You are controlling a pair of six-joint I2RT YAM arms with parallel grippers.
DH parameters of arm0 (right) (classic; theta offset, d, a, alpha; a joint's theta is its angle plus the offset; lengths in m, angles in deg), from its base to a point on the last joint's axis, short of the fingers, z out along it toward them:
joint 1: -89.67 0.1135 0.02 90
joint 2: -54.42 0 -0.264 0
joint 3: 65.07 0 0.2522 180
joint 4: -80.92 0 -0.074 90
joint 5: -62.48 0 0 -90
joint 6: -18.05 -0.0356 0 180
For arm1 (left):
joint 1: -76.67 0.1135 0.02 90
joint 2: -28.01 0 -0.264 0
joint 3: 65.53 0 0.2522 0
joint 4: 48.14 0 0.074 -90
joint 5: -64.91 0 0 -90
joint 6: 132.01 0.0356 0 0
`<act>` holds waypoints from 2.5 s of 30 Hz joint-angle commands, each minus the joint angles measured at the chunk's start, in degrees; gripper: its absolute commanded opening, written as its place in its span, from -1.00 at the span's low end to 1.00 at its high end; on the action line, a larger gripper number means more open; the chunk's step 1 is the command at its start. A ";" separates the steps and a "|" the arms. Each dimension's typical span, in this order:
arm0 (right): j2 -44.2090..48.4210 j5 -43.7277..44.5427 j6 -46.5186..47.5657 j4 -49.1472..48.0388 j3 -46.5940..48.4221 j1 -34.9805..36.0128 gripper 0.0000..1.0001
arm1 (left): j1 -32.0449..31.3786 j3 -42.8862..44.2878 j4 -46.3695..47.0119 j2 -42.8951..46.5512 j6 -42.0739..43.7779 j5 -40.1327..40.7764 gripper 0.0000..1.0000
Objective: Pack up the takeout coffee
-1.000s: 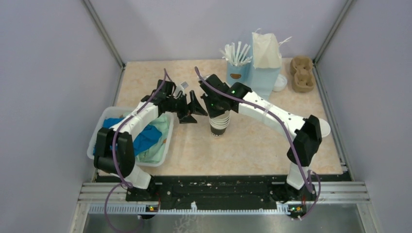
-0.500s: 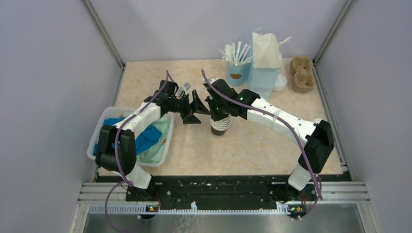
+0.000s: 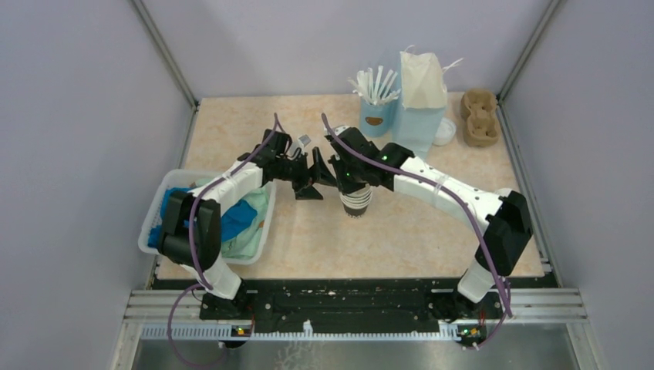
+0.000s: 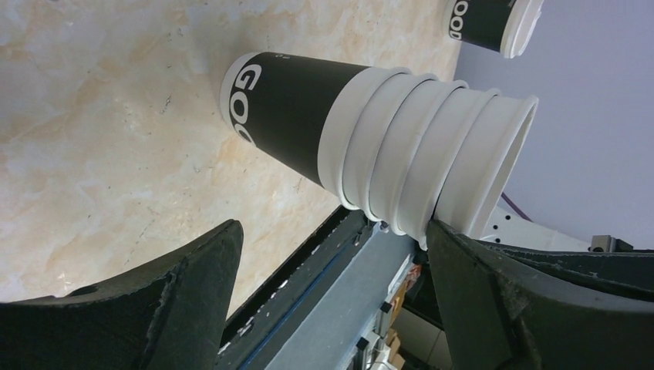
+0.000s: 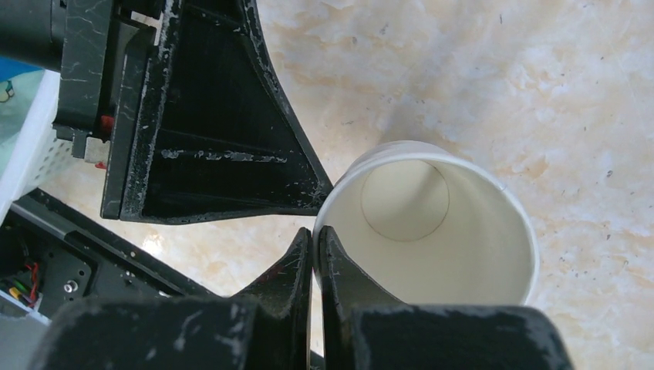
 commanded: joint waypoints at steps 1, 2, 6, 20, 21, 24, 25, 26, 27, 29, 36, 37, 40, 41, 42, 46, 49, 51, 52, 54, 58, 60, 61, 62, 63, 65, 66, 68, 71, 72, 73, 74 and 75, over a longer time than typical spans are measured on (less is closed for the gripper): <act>3.31 0.11 0.65 -6.25 -0.13 0.15 -1.00 | -2.77 0.64 -5.85 -2.09 5.93 8.26 0.86; 3.76 0.92 0.77 -6.38 -0.14 0.15 -1.00 | -3.11 0.73 -6.74 -2.24 6.62 9.76 0.86; 5.60 3.93 2.01 -5.87 1.01 1.01 -1.00 | -3.45 1.57 -7.98 -1.97 7.45 11.52 0.86; 5.10 16.24 4.03 5.00 10.39 7.12 -1.00 | -3.65 9.57 -11.33 -2.35 6.76 10.42 0.91; 4.96 17.11 3.85 6.76 12.25 7.12 -1.00 | -3.72 9.94 -11.38 -2.06 6.60 10.10 0.93; 4.99 20.78 2.78 14.22 20.11 7.09 -1.00 | -3.74 12.54 -12.39 -0.67 6.71 10.03 0.97; 5.19 21.96 2.19 17.06 22.49 7.10 -1.00 | -3.74 13.59 -12.89 -0.36 6.88 10.15 0.97; 5.66 23.00 1.67 19.64 24.77 7.10 -1.00 | -3.85 14.67 -13.38 -0.32 6.99 10.36 0.97; 6.27 23.77 1.05 21.73 26.32 7.09 -1.00 | -4.04 15.59 -13.65 -0.34 7.12 10.47 0.97; 8.16 25.01 -0.52 25.72 27.86 7.09 -1.00 | -5.01 17.29 -13.68 -0.54 7.37 10.71 0.96; 16.83 33.45 -4.89 33.24 20.79 6.52 -1.00 | -13.30 29.58 -25.38 -7.28 11.55 28.14 0.65; 18.38 33.72 -5.45 33.38 18.34 5.87 -1.00 | -14.61 31.41 -26.99 -8.37 12.37 31.47 0.61; 23.59 31.74 -6.36 31.86 11.40 3.30 -1.00 | -17.80 35.85 -30.47 -11.20 14.76 39.81 0.53; 25.16 31.04 -6.60 31.14 9.26 2.67 -1.00 | -18.45 37.19 -31.24 -12.06 15.42 41.30 0.45; 26.86 29.87 -6.75 30.35 6.97 1.97 -1.00 | -18.98 39.04 -32.00 -12.91 15.80 42.32 0.33; 29.01 26.74 -7.35 27.11 -1.93 0.77 -1.00 | -21.44 44.17 -34.86 -16.56 17.15 47.99 -0.12; 29.94 25.21 -7.90 22.51 -8.83 0.68 -1.00 | -21.76 46.89 -35.50 -18.49 17.99 51.21 -0.48; 29.74 24.23 -6.43 17.08 -13.11 0.60 -1.00 | -21.63 47.87 -34.25 -19.27 19.00 54.46 -0.68; 29.00 23.85 -5.17 14.69 -14.68 0.59 -1.00 | -21.52 48.57 -33.37 -19.84 19.85 55.88 -0.71; 27.19 22.73 -1.89 9.79 -16.68 0.65 -1.00 | -20.10 51.47 -32.60 -21.66 21.57 57.65 -0.85; 24.19 20.95 3.49 2.82 -16.62 0.59 -1.00 | -13.86 60.38 -32.29 -26.91 23.16 58.59 -1.00; 23.00 20.28 5.44 0.97 -15.75 0.58 -1.00 | -10.20 64.74 -30.60 -29.10 23.97 57.94 -1.00; 22.54 19.69 6.25 0.17 -15.45 0.61 -1.00 | -8.24 66.87 -29.44 -30.21 24.12 58.02 -1.00; 22.12 18.92 7.12 -0.54 -15.44 0.59 -1.00 | -6.57 68.66 -28.34 -31.31 24.18 57.70 -1.00; 21.82 17.54 8.06 -1.17 -15.73 0.59 -1.00 | -4.26 70.07 -27.03 -32.56 24.35 57.15 -1.00; 21.42 15.69 10.32 -3.05 -16.59 0.59 -1.00 | -1.64 72.05 -24.09 -34.75 24.49 56.43 -0.99; 21.16 14.58 11.48 -4.25 -17.06 0.63 -1.00 | -0.71 72.58 -22.58 -35.84 24.66 56.08 -0.98; 20.08 12.24 13.81 -5.46 -17.30 0.60 -1.00 | 0.38 73.22 -19.83 -37.60 25.20 55.25 -0.95; 17.60 9.41 16.30 -6.89 -17.15 0.67 -1.00 | 0.81 74.25 -17.09 -39.85 26.55 55.26 -0.92; 16.56 8.44 17.01 -7.26 -17.05 0.70 -1.00 | 0.94 74.81 -16.81 -40.36 26.91 55.54 -0.90; 15.68 7.93 17.43 -7.49 -16.88 0.83 -1.00 | 1.06 75.16 -16.77 -40.68 26.94 55.79 -0.86; 14.72 7.40 17.91 -7.98 -16.80 0.98 -1.00 | 1.28 75.19 -16.70 -40.97 26.83 55.82 -0.83; 13.61 6.73 18.56 -8.45 -16.89 1.17 -1.00 | 1.49 75.16 -16.68 -41.18 26.79 55.72 -0.83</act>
